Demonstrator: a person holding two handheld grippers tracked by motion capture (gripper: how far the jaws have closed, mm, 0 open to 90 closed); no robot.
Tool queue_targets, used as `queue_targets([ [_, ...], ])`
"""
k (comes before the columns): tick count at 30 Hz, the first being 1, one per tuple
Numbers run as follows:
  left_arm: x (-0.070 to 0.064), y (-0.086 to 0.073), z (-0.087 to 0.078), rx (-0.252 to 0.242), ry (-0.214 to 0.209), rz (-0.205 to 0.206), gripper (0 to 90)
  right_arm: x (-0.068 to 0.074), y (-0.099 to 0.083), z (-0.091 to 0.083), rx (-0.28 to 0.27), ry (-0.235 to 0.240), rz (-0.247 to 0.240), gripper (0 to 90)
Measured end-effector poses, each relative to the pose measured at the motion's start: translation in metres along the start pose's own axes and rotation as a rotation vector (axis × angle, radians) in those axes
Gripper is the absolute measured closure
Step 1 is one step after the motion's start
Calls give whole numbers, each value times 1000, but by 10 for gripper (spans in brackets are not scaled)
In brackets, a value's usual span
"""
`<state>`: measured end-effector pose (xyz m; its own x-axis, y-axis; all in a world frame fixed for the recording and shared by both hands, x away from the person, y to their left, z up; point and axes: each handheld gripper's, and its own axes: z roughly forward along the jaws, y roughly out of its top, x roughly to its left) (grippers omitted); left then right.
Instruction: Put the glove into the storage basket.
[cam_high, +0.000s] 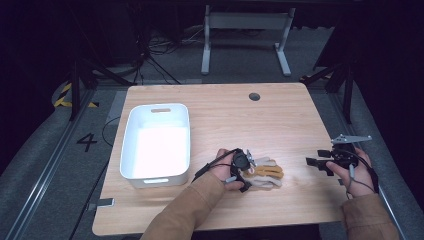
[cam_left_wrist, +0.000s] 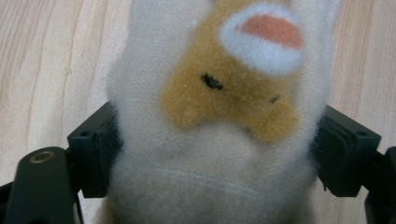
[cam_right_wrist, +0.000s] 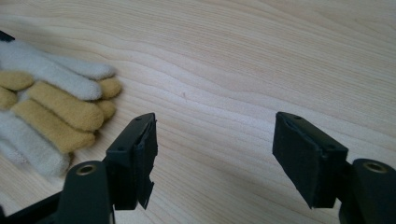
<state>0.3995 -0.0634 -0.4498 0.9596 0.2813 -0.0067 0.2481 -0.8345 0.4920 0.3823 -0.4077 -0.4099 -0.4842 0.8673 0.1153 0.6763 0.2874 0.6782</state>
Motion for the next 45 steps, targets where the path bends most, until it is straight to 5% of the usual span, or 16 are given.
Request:
queue_targets([
  [3,0,0,-1,0,-2,-2,208,0,0,0,4,-1,4,311],
  [11,-6,0,-7,-10,3,-18,561,0,0,2,5,-2,-1,312],
  [19,-7,2,-8,6,19,-24,693,1,-1,3,9,0,1,312],
  [37,-2,1,-9,0,-15,-89,729,-1,0,2,2,7,-2,310],
  [45,2,1,-16,-46,-80,-151,728,-4,2,5,-8,14,4,310],
])
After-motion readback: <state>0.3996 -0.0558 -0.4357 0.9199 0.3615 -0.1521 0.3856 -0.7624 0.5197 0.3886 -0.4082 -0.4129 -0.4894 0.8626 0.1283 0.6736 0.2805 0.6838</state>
